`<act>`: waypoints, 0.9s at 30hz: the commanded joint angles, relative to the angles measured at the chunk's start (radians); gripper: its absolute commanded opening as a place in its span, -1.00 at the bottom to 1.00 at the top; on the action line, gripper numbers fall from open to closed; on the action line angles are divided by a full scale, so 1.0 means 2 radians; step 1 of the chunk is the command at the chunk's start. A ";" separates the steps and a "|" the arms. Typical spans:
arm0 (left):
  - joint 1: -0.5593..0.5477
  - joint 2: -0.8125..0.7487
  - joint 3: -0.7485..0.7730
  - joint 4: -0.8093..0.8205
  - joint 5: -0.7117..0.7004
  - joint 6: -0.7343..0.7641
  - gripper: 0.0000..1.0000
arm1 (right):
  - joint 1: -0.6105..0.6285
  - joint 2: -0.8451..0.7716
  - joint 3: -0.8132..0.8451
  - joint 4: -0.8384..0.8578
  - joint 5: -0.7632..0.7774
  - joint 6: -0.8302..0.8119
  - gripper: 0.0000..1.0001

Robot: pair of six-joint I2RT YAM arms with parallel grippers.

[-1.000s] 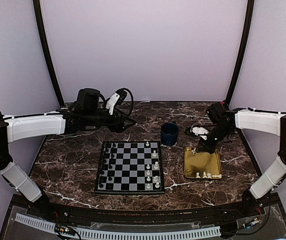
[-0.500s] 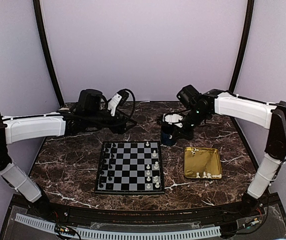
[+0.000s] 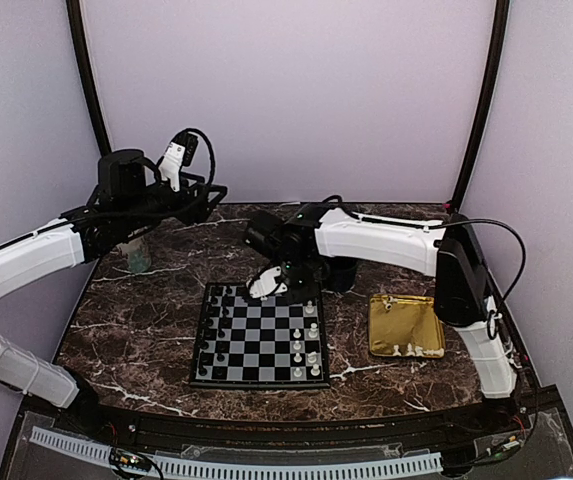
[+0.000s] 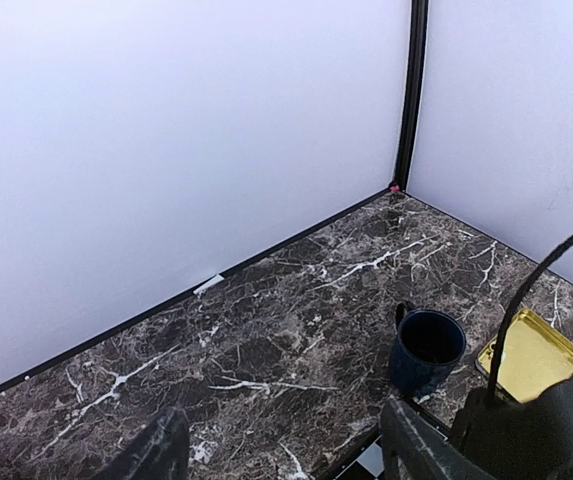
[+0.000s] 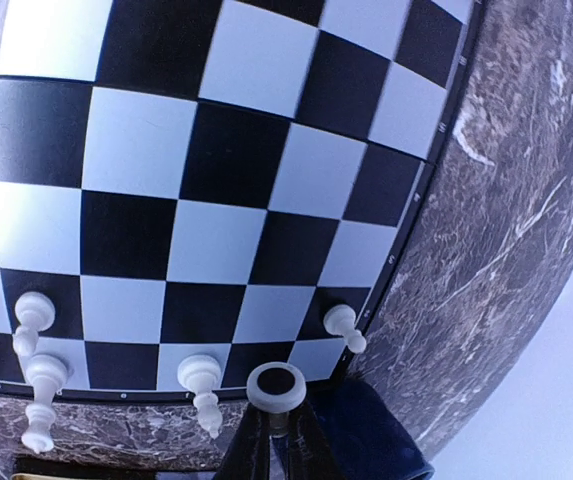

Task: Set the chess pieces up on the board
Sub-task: Place the pawn on the chessboard.

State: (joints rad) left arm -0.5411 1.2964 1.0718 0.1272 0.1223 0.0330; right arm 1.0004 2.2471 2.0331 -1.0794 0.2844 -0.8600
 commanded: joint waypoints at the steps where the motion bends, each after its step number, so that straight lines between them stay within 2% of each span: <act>1: 0.004 -0.003 -0.011 0.006 0.005 0.002 0.35 | 0.032 0.028 0.018 -0.026 0.121 -0.055 -0.85; 7: 0.004 0.001 -0.011 0.007 0.014 -0.001 0.35 | 0.061 0.032 -0.019 0.014 0.186 -0.092 -0.81; 10: 0.004 0.003 -0.010 0.007 0.016 -0.002 0.34 | 0.072 0.020 -0.045 0.054 0.196 -0.113 -0.66; 11: 0.004 0.003 -0.010 0.007 0.017 -0.002 0.34 | 0.073 0.014 -0.054 0.067 0.198 -0.119 -0.53; 12: 0.004 0.004 -0.010 0.006 0.016 -0.002 0.34 | 0.075 0.009 -0.064 0.079 0.200 -0.124 -0.47; 15: 0.004 0.007 -0.010 0.006 0.016 -0.002 0.34 | 0.075 -0.003 -0.081 0.096 0.198 -0.130 -0.43; 22: 0.004 0.013 -0.010 0.004 0.021 -0.001 0.34 | 0.056 -0.074 -0.079 0.099 0.150 -0.104 -0.41; 27: 0.004 0.036 0.001 -0.016 0.035 0.002 0.30 | 0.017 -0.146 -0.084 0.096 0.077 -0.057 -0.38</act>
State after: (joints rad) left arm -0.5400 1.3384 1.0592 0.1246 0.1535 0.0326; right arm 1.1007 2.0888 1.8626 -0.9081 0.5617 -1.0622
